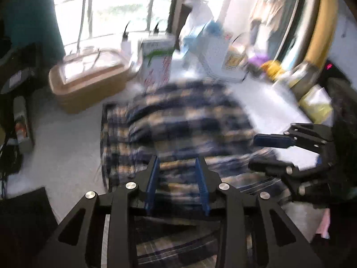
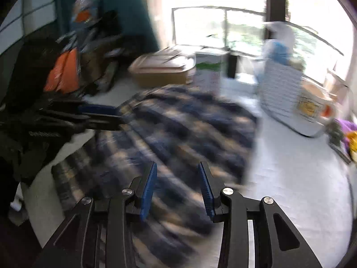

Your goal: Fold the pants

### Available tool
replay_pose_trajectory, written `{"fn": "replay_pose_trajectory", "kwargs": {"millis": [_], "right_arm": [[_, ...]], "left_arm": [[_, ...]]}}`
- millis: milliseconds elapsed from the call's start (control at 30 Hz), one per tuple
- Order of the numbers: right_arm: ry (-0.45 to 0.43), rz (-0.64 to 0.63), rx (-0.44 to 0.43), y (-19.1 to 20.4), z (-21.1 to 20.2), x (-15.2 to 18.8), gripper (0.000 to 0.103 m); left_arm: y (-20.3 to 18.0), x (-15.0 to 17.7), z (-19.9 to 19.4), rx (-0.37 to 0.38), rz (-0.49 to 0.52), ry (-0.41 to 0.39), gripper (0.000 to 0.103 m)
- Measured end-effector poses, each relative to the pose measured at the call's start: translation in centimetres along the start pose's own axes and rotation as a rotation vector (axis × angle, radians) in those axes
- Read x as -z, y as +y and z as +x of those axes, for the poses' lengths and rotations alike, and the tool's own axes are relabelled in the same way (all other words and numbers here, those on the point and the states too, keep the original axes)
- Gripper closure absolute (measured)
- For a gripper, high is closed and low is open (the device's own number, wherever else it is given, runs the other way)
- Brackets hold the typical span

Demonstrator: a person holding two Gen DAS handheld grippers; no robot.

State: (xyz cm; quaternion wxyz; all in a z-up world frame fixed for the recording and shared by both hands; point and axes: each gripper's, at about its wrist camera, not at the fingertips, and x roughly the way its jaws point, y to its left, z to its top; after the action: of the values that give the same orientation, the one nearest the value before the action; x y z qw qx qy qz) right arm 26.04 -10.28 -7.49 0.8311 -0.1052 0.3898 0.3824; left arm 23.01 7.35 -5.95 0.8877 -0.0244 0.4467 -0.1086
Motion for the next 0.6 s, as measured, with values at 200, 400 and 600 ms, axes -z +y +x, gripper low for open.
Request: {"fn": "replay_pose_trajectory", "kwargs": {"millis": [200, 400, 600], "right_arm": [[0.116, -0.034, -0.008, 1.4, 2.8, 2.3, 0.063], [0.113, -0.079, 0.010, 0.6, 0.5, 4.7, 0.063], [0.114, -0.104, -0.004, -0.5, -1.0, 6.6, 0.063]], "left_arm": [[0.2, 1.8, 1.8, -0.038, 0.001, 0.050, 0.070], [0.3, 1.8, 1.9, -0.022, 0.010, 0.046, 0.070], [0.7, 2.4, 1.2, -0.008, 0.037, 0.053, 0.070]]}}
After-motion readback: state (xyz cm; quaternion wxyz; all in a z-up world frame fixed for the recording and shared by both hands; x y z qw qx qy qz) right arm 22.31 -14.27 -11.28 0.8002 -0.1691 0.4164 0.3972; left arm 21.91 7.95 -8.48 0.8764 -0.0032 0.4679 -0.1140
